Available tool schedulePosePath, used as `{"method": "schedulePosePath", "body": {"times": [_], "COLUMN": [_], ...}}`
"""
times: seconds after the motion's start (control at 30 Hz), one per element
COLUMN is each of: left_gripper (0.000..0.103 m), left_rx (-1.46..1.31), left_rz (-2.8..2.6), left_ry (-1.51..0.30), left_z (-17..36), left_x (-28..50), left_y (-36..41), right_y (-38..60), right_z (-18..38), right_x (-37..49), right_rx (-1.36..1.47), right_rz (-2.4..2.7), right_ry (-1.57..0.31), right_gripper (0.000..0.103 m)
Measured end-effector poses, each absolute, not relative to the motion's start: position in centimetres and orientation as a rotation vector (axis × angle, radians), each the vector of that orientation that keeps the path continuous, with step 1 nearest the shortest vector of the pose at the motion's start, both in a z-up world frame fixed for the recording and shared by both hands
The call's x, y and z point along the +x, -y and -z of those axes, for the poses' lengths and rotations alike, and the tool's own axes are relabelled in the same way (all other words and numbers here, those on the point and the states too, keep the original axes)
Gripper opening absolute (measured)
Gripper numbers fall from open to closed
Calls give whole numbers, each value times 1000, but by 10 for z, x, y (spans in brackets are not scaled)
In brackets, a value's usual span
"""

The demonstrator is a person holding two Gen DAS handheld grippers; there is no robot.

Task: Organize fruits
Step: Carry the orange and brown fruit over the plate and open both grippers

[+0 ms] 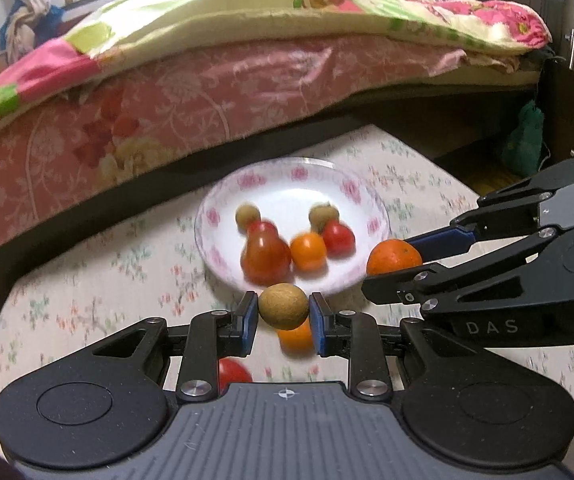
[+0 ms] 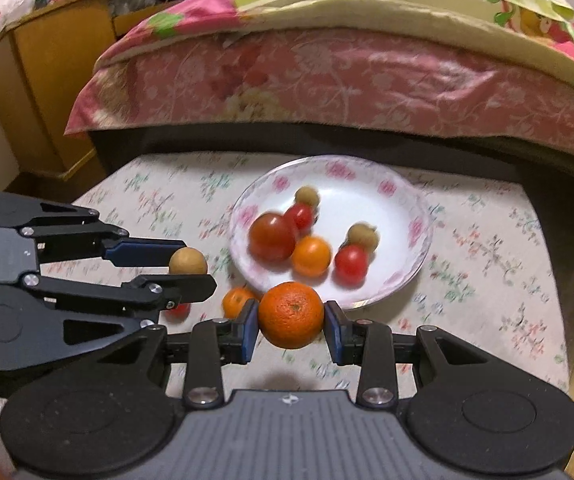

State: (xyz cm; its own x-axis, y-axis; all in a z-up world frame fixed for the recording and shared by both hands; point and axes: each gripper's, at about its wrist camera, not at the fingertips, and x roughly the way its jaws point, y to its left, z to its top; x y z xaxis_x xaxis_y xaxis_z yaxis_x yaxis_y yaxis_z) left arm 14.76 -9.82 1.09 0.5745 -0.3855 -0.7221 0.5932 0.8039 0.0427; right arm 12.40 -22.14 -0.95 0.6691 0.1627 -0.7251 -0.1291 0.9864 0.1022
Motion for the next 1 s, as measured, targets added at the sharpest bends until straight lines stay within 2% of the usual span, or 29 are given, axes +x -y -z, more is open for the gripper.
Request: {"method": "schedulePosePath", "body": {"times": [0.3, 1.0], "left_gripper": [33, 34], "left_rx": [282, 255], "left_rz": [554, 528], "left_ry": [-716, -764], "left_z": [-13, 18], "left_x": [189, 234], "left_y": [114, 122], "right_y": [236, 252], "right_z": [-1, 31], "right_x": [165, 213], "right_rx": [12, 42], "right_rz": [-127, -122], "right_ry": [-764, -762], "right_gripper": [35, 35]}}
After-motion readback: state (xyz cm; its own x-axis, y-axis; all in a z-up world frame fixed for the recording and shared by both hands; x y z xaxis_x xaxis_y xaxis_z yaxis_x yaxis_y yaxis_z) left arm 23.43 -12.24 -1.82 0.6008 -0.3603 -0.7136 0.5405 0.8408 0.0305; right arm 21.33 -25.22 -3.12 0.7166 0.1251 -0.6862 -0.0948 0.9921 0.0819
